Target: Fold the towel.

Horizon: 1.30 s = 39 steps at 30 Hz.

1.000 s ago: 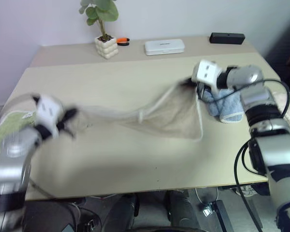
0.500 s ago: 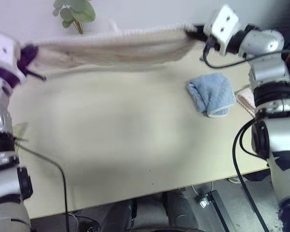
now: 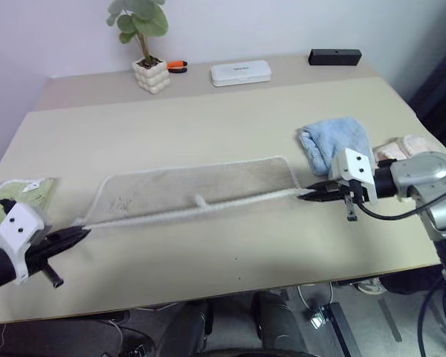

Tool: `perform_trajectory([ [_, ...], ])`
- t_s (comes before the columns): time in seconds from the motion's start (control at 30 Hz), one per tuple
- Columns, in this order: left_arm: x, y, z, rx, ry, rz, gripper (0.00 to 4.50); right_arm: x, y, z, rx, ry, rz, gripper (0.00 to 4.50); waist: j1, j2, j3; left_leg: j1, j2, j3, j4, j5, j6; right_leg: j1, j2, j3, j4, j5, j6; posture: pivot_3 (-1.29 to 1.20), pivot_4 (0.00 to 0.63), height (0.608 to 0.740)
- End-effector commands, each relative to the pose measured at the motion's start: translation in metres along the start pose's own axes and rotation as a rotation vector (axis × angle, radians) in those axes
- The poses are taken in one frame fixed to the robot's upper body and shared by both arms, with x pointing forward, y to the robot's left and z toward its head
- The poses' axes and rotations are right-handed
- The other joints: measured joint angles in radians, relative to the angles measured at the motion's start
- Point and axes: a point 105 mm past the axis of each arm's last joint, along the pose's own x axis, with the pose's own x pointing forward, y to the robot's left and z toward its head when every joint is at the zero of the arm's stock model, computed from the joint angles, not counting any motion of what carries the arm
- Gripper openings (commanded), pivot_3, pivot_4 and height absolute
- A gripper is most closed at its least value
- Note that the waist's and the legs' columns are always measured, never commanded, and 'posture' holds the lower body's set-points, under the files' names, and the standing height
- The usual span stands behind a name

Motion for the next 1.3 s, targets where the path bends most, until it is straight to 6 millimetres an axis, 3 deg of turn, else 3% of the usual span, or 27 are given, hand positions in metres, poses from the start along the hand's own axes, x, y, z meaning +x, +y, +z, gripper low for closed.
perform_trajectory([
  [0.03, -0.011, 0.000, 0.009, 0.006, -0.003, 0.020, 0.00, -0.009, 0.001, 0.015, -0.022, -0.033, -0.022, 0.07, 0.005, 0.000, 0.000, 0.002, 0.002, 0.002, 0.000, 0.000, 0.000, 0.004, 0.000, -0.001, -0.002, -0.001, 0.000, 0.00, 0.150, 0.740],
  [0.13, -0.004, 0.016, 0.012, 0.052, -0.018, 0.076, 0.00, -0.003, -0.011, 0.013, -0.028, -0.031, -0.087, 0.07, 0.011, -0.001, 0.000, 0.002, 0.007, 0.011, 0.000, 0.000, 0.001, 0.008, -0.001, -0.004, -0.007, 0.000, 0.000, 0.00, 0.150, 0.740],
  [0.37, 0.039, 0.061, 0.021, 0.093, -0.081, 0.179, 0.00, 0.020, -0.051, 0.007, -0.052, -0.023, -0.253, 0.07, 0.015, -0.001, -0.001, 0.003, 0.008, 0.014, 0.000, 0.000, 0.001, 0.007, 0.000, -0.003, -0.008, 0.004, 0.004, 0.00, 0.150, 0.740],
  [0.57, 0.071, 0.075, 0.015, 0.090, -0.077, 0.170, 0.00, 0.041, -0.070, 0.003, -0.059, -0.027, -0.302, 0.07, 0.001, -0.001, -0.001, 0.001, 0.008, 0.015, -0.001, 0.001, -0.004, 0.003, 0.001, -0.002, -0.009, 0.005, 0.006, 0.00, 0.150, 0.740],
  [0.8, 0.088, 0.079, 0.005, 0.062, -0.069, 0.166, 0.00, 0.053, -0.076, -0.008, -0.038, -0.027, -0.322, 0.07, -0.003, -0.001, -0.001, 0.000, 0.009, 0.017, -0.001, 0.000, -0.004, 0.002, 0.001, -0.002, -0.008, 0.005, 0.006, 0.00, 0.150, 0.740],
  [0.87, 0.088, 0.084, 0.005, 0.035, -0.087, 0.197, 0.62, 0.052, -0.078, -0.011, -0.029, -0.019, -0.339, 0.00, -0.002, -0.001, -0.001, 0.000, 0.009, 0.017, -0.001, 0.000, -0.004, 0.001, 0.001, -0.002, -0.008, 0.005, 0.006, 0.00, 0.150, 0.740],
  [0.97, 0.087, 0.091, 0.009, 0.003, -0.128, 0.254, 1.88, 0.047, -0.082, -0.012, -0.027, -0.017, -0.378, 0.94, -0.002, -0.001, -0.001, 0.000, 0.009, 0.017, 0.000, 0.000, -0.004, 0.002, 0.001, -0.002, -0.007, 0.005, 0.006, 0.00, 0.150, 0.740],
  [1.07, 0.079, 0.100, 0.019, -0.044, -0.208, 0.345, 3.37, 0.034, -0.088, -0.009, -0.037, -0.028, -0.452, 2.36, -0.001, -0.001, -0.001, 0.000, 0.009, 0.017, 0.000, 0.000, -0.004, 0.002, 0.001, -0.002, -0.007, 0.005, 0.006, 0.00, 0.150, 0.740],
  [1.1, 0.075, 0.103, 0.022, -0.069, -0.240, 0.373, 3.87, 0.029, -0.088, -0.007, -0.034, -0.040, -0.474, 2.44, -0.001, -0.001, -0.001, 0.000, 0.009, 0.017, 0.000, 0.000, -0.004, 0.002, 0.001, -0.002, -0.007, 0.005, 0.006, 0.00, 0.150, 0.740],
  [1.17, 0.071, 0.104, 0.024, -0.097, -0.270, 0.398, 3.87, 0.024, -0.088, -0.005, -0.030, -0.052, -0.494, 2.44, 0.000, -0.001, -0.001, 0.000, 0.009, 0.017, 0.000, 0.000, -0.004, 0.001, 0.000, -0.002, -0.007, 0.005, 0.006, 0.00, 0.150, 0.740],
  [1.3, 0.045, 0.099, 0.033, -0.173, -0.395, 0.492, 3.87, -0.002, -0.070, 0.003, 0.078, -0.141, -0.550, 2.44, 0.002, -0.001, -0.001, 0.000, 0.009, 0.017, -0.001, -0.001, -0.003, 0.001, 0.000, -0.002, -0.008, 0.005, 0.006, 0.00, 0.150, 0.740],
])
